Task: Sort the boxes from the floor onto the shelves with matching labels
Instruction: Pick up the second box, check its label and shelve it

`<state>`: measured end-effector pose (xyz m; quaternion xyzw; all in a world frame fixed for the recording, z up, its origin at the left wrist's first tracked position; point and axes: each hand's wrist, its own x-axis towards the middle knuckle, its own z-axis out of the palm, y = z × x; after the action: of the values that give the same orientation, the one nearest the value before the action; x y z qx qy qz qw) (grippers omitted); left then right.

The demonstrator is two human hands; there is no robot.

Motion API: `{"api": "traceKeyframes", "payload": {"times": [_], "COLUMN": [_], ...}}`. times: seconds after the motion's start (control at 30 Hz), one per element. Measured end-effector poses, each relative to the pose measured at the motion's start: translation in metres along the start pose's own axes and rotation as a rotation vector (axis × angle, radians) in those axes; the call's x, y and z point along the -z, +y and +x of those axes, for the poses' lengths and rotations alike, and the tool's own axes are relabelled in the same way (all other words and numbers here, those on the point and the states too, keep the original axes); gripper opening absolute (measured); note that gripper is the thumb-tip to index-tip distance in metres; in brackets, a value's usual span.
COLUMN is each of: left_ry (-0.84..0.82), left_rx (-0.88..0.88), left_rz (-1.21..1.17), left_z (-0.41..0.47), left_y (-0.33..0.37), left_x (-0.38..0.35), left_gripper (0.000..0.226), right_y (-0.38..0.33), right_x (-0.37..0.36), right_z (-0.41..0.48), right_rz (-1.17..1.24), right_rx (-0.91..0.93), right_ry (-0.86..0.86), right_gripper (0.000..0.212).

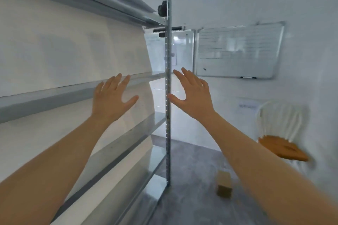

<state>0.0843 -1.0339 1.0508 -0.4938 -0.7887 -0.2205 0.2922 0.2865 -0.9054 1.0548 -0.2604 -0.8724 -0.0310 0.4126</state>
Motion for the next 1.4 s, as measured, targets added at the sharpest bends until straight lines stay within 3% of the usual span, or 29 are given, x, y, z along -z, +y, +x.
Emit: {"api": "traceKeyframes", "payload": {"times": [0.47, 0.7, 1.17, 1.4], "left_ry": [-0.045, -0.075, -0.118, -0.290], "left_rx": [-0.348, -0.413, -0.419, -0.412], "left_rz": [-0.314, -0.393, -0.436, -0.471], "left_z": [0.209, 0.275, 0.413, 0.441], "left_y": [0.163, 0.220, 0.343, 0.388], "left_x": [-0.226, -0.325, -0.528, -0.655], "left_gripper": [0.072, 0.074, 0.074, 0.068], "right_y": [0.241, 0.336, 0.575, 0.689], "right_x": [-0.032, -0.071, -0.163, -0.249], "right_z": [0.062, 0.090, 0.177, 0.190], "right_rz": [-0.367, -0.443, -0.414, -0.357], "right_rx": [-0.335, -0.431, -0.437, -0.548], "right_ry": [0.077, 0.093, 0.002, -0.118], "right_gripper": [0.070, 0.070, 0.073, 0.071]}}
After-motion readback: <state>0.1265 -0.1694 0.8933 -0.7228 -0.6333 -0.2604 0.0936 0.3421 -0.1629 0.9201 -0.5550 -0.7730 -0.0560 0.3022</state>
